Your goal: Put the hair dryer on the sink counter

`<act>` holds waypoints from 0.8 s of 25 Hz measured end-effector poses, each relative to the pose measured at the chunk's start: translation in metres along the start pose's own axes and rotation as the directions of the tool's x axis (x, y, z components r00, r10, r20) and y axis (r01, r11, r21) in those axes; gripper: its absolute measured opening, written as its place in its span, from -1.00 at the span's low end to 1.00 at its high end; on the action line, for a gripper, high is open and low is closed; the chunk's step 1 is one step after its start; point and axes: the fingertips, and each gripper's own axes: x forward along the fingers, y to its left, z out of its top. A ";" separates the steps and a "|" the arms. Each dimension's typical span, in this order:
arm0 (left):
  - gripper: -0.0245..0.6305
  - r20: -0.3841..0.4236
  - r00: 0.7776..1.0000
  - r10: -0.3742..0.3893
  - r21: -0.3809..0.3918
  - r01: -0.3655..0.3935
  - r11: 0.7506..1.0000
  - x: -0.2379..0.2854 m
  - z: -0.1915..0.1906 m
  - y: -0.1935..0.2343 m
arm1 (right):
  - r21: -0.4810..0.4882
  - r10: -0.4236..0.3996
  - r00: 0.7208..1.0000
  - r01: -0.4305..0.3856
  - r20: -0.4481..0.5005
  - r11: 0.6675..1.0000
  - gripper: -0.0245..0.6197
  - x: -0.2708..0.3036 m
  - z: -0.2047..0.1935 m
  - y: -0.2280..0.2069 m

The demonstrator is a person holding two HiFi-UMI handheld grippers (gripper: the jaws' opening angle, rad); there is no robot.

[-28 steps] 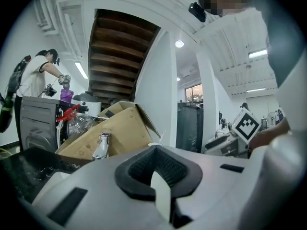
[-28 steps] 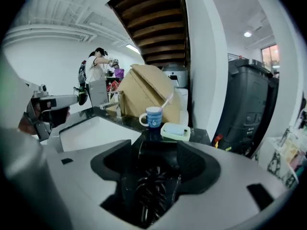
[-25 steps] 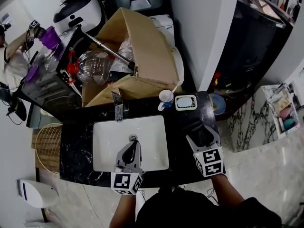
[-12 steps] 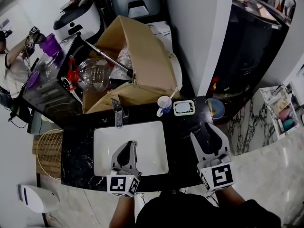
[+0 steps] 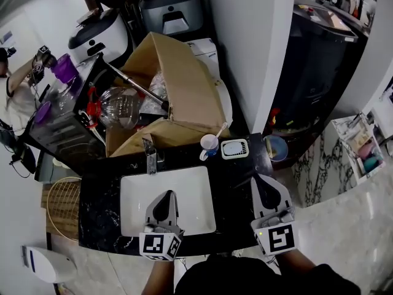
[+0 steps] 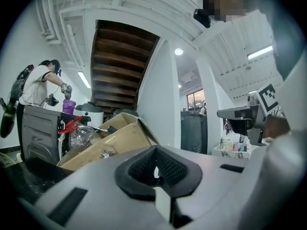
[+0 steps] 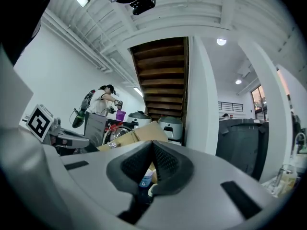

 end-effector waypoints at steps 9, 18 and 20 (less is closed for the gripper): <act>-0.94 0.010 1.000 -0.027 0.005 0.027 1.000 0.004 0.002 -0.011 | 0.009 -0.010 1.000 0.010 0.026 1.000 -0.93 -0.010 -0.004 0.003; -0.94 0.015 0.999 -0.044 -0.001 0.044 0.999 0.006 0.000 -0.020 | 0.010 0.004 1.000 -0.004 0.001 1.000 -0.93 -0.015 -0.012 0.000; -0.94 0.014 0.999 -0.051 -0.006 0.051 0.999 0.005 0.000 -0.022 | -0.003 0.017 1.000 -0.017 -0.004 1.000 -0.93 -0.014 -0.012 0.003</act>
